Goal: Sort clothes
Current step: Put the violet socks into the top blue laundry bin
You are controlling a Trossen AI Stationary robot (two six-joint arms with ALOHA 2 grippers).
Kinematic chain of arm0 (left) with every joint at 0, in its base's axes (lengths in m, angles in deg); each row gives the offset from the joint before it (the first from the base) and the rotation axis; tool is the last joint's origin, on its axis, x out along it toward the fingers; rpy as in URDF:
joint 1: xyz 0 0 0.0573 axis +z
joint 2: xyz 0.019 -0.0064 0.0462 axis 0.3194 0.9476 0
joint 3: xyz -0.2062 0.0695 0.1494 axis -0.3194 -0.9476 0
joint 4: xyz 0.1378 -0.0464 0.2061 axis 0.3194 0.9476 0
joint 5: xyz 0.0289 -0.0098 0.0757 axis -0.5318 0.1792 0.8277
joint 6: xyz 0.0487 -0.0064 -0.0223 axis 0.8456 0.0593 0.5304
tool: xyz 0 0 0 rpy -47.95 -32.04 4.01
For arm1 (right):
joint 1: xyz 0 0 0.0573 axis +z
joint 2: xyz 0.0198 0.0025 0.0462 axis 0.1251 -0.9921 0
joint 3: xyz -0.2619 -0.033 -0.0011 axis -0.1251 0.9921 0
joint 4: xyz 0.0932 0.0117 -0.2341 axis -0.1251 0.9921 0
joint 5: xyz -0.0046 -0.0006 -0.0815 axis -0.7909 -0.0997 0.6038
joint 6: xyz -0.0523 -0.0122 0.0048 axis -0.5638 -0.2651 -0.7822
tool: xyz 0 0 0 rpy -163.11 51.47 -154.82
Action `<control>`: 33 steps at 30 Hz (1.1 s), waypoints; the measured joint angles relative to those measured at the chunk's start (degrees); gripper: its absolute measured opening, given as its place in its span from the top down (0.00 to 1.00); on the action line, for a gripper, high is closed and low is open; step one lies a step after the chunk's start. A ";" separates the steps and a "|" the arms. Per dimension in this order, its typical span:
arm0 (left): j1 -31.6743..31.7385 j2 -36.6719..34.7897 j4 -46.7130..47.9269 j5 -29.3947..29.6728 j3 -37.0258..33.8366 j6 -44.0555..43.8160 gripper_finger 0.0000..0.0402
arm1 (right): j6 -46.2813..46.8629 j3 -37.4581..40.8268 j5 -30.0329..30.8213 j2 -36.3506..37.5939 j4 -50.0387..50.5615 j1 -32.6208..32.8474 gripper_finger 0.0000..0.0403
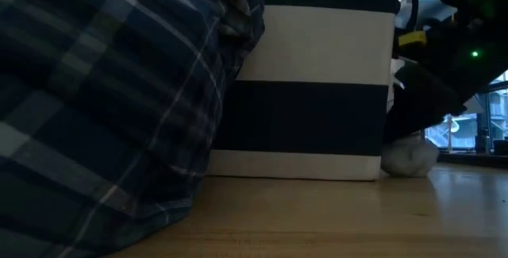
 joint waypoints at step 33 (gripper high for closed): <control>0.00 -0.09 -0.03 0.39 0.09 -1.09 0.59 | 14.81 -43.70 -0.01 -0.04 71.75 6.77 0.96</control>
